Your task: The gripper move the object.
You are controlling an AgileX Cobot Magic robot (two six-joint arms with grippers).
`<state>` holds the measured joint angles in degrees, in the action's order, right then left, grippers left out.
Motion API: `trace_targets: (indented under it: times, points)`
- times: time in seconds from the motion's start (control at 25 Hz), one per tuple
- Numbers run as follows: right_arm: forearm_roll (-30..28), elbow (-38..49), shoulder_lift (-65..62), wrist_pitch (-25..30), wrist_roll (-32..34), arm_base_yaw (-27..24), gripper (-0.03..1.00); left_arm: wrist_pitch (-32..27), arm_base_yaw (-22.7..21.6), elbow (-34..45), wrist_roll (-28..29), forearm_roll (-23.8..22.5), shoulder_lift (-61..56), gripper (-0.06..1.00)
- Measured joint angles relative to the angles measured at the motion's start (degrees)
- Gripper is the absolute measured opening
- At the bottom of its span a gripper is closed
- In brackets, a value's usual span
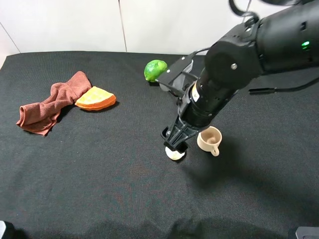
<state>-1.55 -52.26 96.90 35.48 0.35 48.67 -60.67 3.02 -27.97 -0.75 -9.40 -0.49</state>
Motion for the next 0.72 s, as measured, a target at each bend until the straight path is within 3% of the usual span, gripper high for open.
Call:
trace_targets:
  times: [0.28, 0.72]
  points:
    - [-3.2, 0.1, -5.3, 3.0, 2.9, -1.3, 0.69, 0.0, 0.0, 0.0, 0.0, 0.0, 0.0, 0.99]
    - [-3.4, 0.1, -13.5, 8.9, 1.7, -12.4, 0.69, 0.0, 0.0, 0.0, 0.0, 0.0, 0.0, 0.99]
